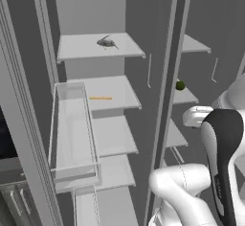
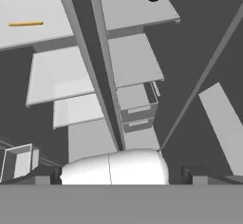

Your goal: Pick up the frozen fish from the freezer, place it on any shelf in the fridge, and close the fridge and freezer doors when done.

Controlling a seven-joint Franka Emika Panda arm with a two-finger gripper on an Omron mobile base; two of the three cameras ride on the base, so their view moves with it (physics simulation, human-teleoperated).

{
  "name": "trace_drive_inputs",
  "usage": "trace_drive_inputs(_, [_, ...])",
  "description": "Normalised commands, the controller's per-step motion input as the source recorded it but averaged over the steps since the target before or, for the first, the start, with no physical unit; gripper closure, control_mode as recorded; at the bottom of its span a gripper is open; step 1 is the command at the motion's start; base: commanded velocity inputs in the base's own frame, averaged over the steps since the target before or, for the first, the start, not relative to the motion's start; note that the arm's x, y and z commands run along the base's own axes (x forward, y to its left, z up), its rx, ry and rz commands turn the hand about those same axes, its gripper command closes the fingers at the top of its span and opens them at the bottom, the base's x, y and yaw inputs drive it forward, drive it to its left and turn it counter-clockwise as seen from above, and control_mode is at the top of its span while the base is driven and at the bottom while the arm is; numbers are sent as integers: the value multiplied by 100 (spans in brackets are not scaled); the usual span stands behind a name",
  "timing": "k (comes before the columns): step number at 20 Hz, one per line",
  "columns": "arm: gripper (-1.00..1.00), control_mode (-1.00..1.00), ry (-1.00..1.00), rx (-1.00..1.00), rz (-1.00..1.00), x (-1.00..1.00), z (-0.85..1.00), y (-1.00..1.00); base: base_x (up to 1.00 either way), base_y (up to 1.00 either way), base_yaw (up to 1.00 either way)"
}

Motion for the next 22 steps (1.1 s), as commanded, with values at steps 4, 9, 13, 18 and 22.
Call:
trace_drive_inputs(4, [-100,100,0,0,0,0,0,0,0,26,0])
trace_drive_inputs(9, [-100,100,0,0,0,0,0,0,0,22,0])
trace_drive_inputs(13, [-100,100,0,0,0,0,0,0,0,35,0])
trace_drive_inputs(18, [-100,100,0,0,0,0,0,0,0,38,0])
trace_drive_inputs(22, [-100,100,0,0,0,0,0,0,-27,1,-1])
